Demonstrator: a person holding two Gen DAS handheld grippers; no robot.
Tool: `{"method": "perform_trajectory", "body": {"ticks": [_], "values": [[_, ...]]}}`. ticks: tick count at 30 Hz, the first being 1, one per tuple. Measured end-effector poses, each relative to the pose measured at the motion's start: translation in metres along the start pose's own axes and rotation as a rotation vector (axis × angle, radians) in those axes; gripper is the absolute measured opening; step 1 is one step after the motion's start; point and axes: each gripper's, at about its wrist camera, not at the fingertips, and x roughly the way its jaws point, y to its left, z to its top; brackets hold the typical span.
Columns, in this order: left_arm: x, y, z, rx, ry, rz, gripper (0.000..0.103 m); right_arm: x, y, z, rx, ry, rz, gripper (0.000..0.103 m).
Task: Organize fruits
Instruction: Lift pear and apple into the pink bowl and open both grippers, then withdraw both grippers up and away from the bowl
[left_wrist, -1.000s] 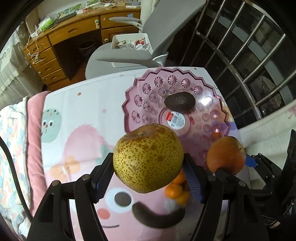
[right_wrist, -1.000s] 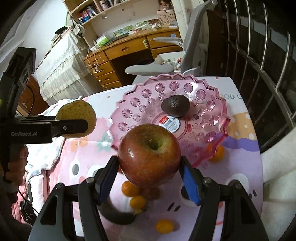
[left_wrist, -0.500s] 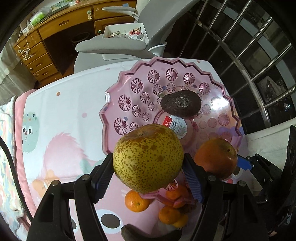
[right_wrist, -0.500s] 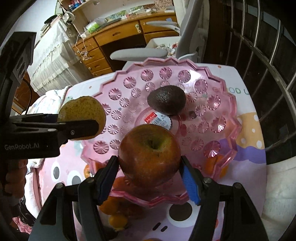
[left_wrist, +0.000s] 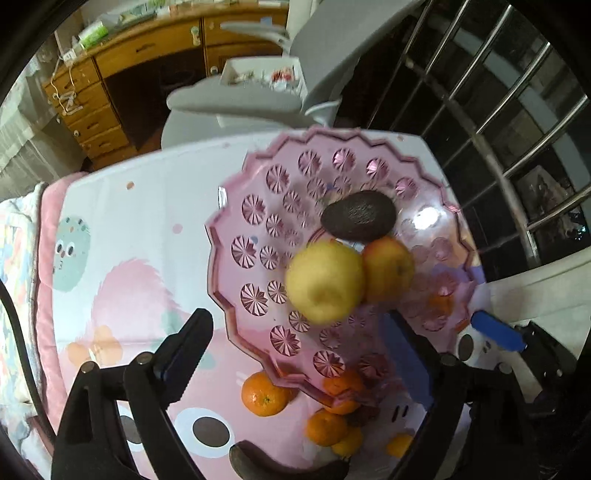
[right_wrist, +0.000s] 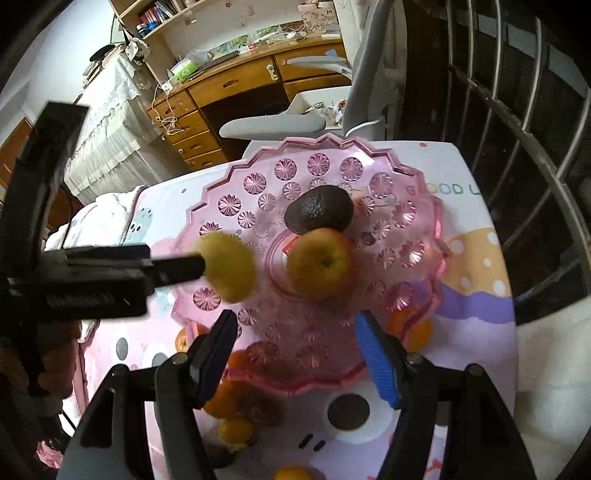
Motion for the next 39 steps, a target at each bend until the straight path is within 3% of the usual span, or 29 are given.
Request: {"method": "perform_trajectory", "body": {"ticks": [8,15,24,31,39], "values": [[-0.054,-0.004,-0.039,-0.006,-0.072,-0.019,0.092,-0.053,0.011,-0.028,0.029,-0.069,-0.029,0.067],[-0.103,0.004,-0.108,-0.008,-0.107,-0.074,0.092,-0.106,0.038,-0.07,0.048,-0.132,-0.068,0.067],[-0.143,0.013,-0.191,0.031,-0.118,-0.129,0.092,-0.137,0.06,-0.137,0.17,-0.124,-0.061,0.068],[-0.144,-0.005,-0.233,0.08,-0.076,-0.154,0.092,-0.137,0.054,-0.163,0.233,-0.048,-0.082,0.068],[-0.118,-0.026,-0.243,0.026,-0.013,-0.137,0.092,-0.128,0.021,-0.165,0.225,-0.006,-0.111,0.068]]}}
